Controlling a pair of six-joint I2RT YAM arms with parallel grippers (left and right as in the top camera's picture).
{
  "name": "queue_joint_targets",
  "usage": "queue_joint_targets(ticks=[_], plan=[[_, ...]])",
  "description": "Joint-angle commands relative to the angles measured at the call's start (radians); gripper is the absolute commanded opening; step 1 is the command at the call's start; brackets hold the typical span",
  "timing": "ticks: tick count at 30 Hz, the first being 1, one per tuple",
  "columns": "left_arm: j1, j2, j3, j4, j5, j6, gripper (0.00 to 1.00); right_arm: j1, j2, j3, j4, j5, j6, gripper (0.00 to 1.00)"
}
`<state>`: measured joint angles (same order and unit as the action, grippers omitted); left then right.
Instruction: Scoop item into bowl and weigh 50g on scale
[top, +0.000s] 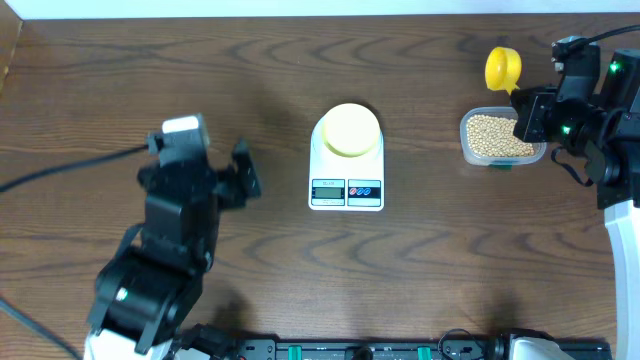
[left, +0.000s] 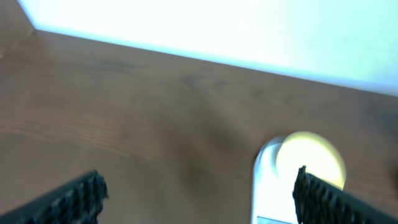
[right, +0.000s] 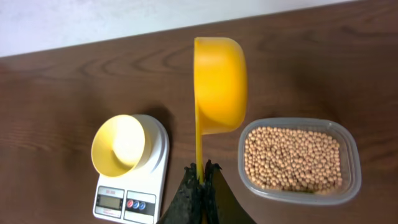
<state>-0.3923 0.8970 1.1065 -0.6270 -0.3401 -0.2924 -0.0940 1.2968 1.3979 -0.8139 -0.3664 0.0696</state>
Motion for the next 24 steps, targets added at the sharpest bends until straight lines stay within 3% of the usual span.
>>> queue_joint_targets(ticks=[1,6,16,17,19,21,23,24], plan=[[0.007,0.047,-0.004,0.089,0.000,-0.026,0.98,-0.005,0.000,0.012,0.014,0.001,-0.015,0.01],[0.007,0.109,-0.004,0.183,0.048,-0.059,0.98,-0.003,0.000,0.012,0.009,0.000,-0.015,0.01],[0.007,0.126,-0.004,0.217,0.796,-0.092,0.97,-0.003,0.000,0.012,-0.005,-0.007,0.007,0.01],[0.007,0.128,-0.004,0.216,0.859,-0.091,0.81,-0.003,0.000,0.012,-0.007,-0.007,0.018,0.01],[0.007,0.132,-0.004,0.194,0.962,-0.092,0.67,-0.003,0.000,0.012,-0.010,-0.007,0.031,0.01],[0.005,0.142,-0.004,0.160,0.980,-0.091,0.43,-0.003,0.000,0.012,-0.013,-0.008,0.031,0.01],[0.002,0.159,-0.004,0.125,0.940,-0.091,0.07,-0.003,0.000,0.012,-0.014,-0.008,0.033,0.01],[0.002,0.170,-0.004,0.104,0.922,-0.092,0.07,-0.003,0.000,0.012,-0.014,-0.007,0.045,0.01]])
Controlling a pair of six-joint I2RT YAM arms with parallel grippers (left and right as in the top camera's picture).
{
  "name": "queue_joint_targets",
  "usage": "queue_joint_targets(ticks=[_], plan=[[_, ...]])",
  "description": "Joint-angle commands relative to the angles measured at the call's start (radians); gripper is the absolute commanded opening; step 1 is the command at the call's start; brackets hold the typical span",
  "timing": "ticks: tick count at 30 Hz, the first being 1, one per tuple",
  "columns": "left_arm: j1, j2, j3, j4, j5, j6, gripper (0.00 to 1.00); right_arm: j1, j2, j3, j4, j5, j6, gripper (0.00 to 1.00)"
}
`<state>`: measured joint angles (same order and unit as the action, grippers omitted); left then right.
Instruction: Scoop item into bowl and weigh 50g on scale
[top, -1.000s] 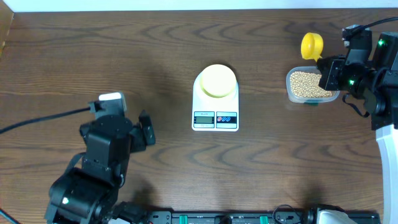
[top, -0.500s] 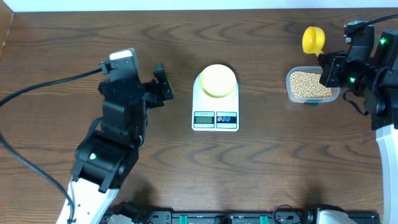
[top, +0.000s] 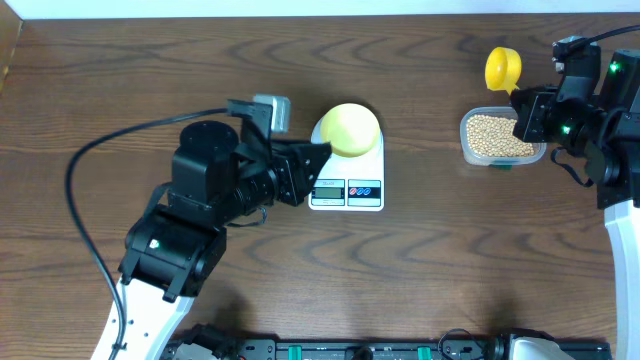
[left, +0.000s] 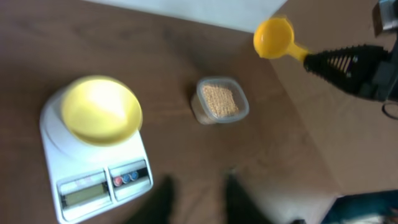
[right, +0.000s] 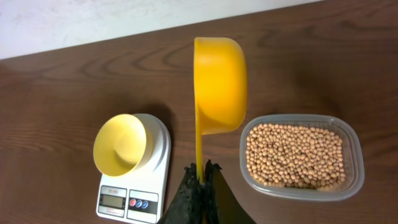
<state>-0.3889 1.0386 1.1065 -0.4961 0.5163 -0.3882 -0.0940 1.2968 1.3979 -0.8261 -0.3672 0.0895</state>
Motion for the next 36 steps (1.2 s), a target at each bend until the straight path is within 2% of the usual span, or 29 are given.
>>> queue_joint_targets(ticks=[1,7,13,18,28,30,36], plan=[[-0.002,0.040,-0.004,-0.045,0.066,0.004,0.08,-0.003,0.000,0.012,-0.002,-0.006,0.042,0.01],[-0.016,0.120,0.002,-0.143,0.074,-0.025,0.07,-0.003,0.000,0.012,-0.024,-0.006,0.090,0.01],[-0.054,0.206,0.060,-0.208,0.010,0.006,0.07,-0.003,0.000,0.012,-0.043,-0.005,0.089,0.01],[-0.076,0.351,0.145,-0.307,-0.010,0.082,0.07,-0.003,0.000,0.012,-0.037,-0.006,0.089,0.01],[-0.113,0.540,0.147,-0.285,-0.320,0.125,0.07,-0.003,0.000,0.012,-0.040,-0.005,0.089,0.01],[-0.130,0.568,0.143,-0.265,-0.327,0.172,0.08,-0.003,0.002,0.012,-0.037,-0.005,0.089,0.01],[-0.183,0.654,0.141,-0.208,-0.327,0.174,0.07,-0.003,0.015,0.012,-0.039,-0.005,0.089,0.01]])
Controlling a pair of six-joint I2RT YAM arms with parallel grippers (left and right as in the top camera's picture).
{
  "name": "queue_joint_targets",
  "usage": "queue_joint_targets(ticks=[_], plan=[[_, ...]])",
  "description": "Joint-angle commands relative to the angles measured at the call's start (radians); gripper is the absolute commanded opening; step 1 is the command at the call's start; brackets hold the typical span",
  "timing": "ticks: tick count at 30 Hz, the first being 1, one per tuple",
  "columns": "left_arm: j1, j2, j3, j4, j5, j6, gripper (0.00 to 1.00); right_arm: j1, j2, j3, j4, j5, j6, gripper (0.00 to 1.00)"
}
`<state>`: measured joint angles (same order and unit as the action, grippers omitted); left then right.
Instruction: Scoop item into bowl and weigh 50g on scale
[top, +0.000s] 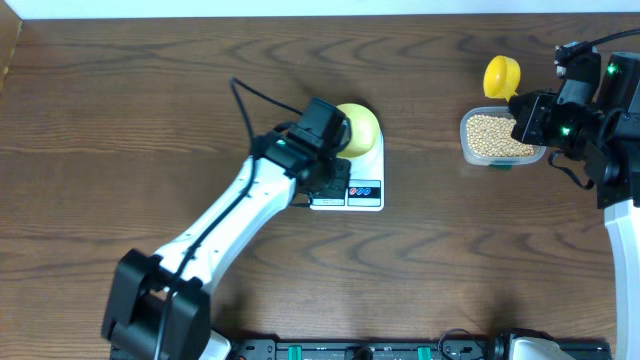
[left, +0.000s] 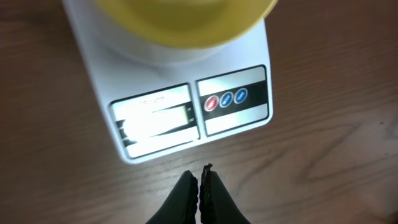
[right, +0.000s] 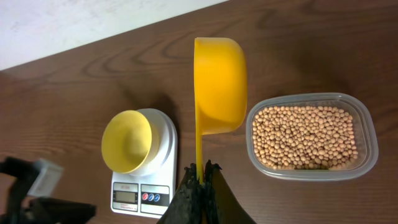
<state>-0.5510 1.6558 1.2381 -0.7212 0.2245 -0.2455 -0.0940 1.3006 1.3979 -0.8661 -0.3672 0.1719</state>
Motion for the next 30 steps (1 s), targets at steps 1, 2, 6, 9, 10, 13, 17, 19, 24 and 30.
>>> queue_joint_targets(ticks=[1,2,6,9,10,13,17,19,24,30], plan=[[-0.029,0.055,0.010,0.037,-0.035,0.031,0.07,-0.003,0.014,0.012,0.002,-0.005,0.006,0.01],[-0.032,0.069,0.010,0.055,-0.035,0.031,0.07,-0.003,0.016,0.012,0.002,-0.005,0.006,0.01],[-0.036,0.109,0.010,0.095,-0.035,0.031,0.07,-0.003,0.022,0.012,-0.002,-0.002,0.003,0.01],[-0.036,0.140,0.009,0.106,-0.035,0.031,0.07,-0.003,0.022,0.012,-0.005,-0.001,-0.010,0.01],[-0.037,0.151,0.009,0.108,-0.035,0.031,0.07,-0.003,0.022,0.012,-0.005,-0.001,-0.009,0.01],[-0.042,0.183,0.009,0.123,-0.035,0.031,0.08,-0.003,0.022,0.012,-0.005,-0.001,-0.010,0.01],[-0.043,0.209,0.009,0.159,-0.035,0.031,0.07,-0.003,0.022,0.012,-0.004,-0.001,-0.009,0.01],[-0.044,0.215,0.009,0.167,-0.035,0.031,0.07,-0.003,0.022,0.012,-0.004,-0.001,-0.010,0.01],[-0.044,0.217,0.009,0.178,-0.034,0.031,0.07,-0.003,0.022,0.012,-0.002,-0.001,-0.012,0.01],[-0.047,0.220,-0.001,0.178,-0.031,0.020,0.07,-0.003,0.022,0.012,0.006,-0.001,-0.012,0.01]])
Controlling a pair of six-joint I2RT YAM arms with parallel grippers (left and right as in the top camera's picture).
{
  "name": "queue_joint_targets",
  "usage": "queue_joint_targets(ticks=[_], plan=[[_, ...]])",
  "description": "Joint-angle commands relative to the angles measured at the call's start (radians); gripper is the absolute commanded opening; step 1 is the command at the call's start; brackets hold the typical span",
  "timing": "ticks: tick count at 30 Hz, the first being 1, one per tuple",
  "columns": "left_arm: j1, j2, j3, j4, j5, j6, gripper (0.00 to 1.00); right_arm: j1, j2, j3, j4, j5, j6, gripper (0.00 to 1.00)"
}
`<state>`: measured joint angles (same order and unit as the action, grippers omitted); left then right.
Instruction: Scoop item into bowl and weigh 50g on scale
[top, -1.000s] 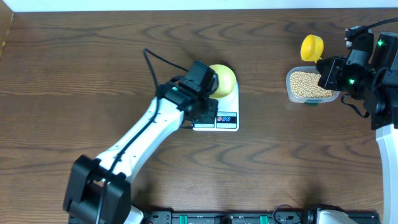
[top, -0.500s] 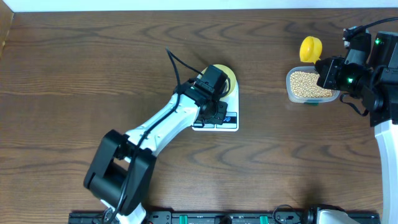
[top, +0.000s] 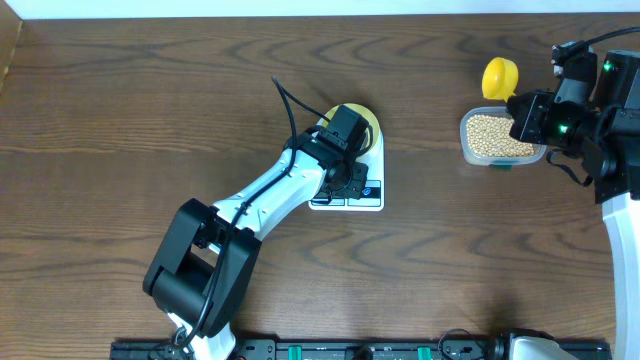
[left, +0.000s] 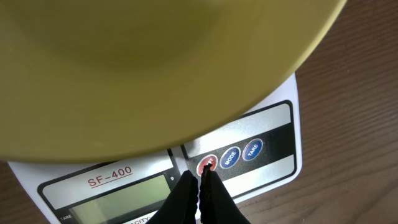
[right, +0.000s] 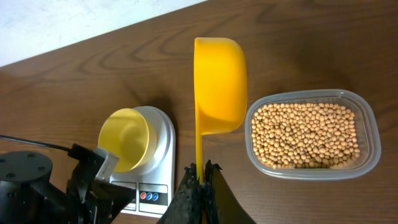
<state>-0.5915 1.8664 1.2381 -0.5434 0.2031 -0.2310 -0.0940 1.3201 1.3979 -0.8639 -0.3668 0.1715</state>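
A white scale (top: 372, 192) stands mid-table with an empty yellow bowl (top: 366, 122) on it. My left gripper (left: 199, 175) is shut, its tips right at the scale's red button (left: 209, 163), beside the display (left: 118, 198). The bowl (left: 143, 68) fills the top of the left wrist view. My right gripper (right: 200, 169) is shut on the handle of a yellow scoop (right: 219, 84), held empty in the air beside a clear tub of soybeans (right: 310, 135). From overhead the scoop (top: 499, 74) hangs just above the tub (top: 495, 137).
The table's far edge meets a white wall (right: 74, 22). A black rail (top: 350, 350) runs along the near edge. The left arm (top: 270, 200) stretches diagonally from the front left to the scale.
My left gripper has moved forward from the table just in front of the scale onto its button panel, tips now at the red button. The right gripper and scoop have barely shifted.
At first my left gripper stood open at the left of the table, far from the scale. Then it was nearer the scale, then shut just before its front edge, and now at the red button. The right gripper held the empty scoop by the soybean tub throughout.
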Motion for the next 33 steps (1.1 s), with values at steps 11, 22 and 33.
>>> queue_joint_targets(ticks=[11,22,33], plan=[[-0.039,0.010,-0.024,0.022,-0.011,0.002,0.07,-0.003,0.002,0.012,0.005,-0.002,-0.012,0.01],[-0.039,0.010,-0.047,0.032,-0.062,0.001,0.07,-0.003,0.002,0.012,0.001,-0.002,-0.012,0.01],[-0.039,0.010,-0.049,0.060,-0.061,0.001,0.07,-0.003,0.002,0.012,0.000,-0.002,-0.012,0.01]])
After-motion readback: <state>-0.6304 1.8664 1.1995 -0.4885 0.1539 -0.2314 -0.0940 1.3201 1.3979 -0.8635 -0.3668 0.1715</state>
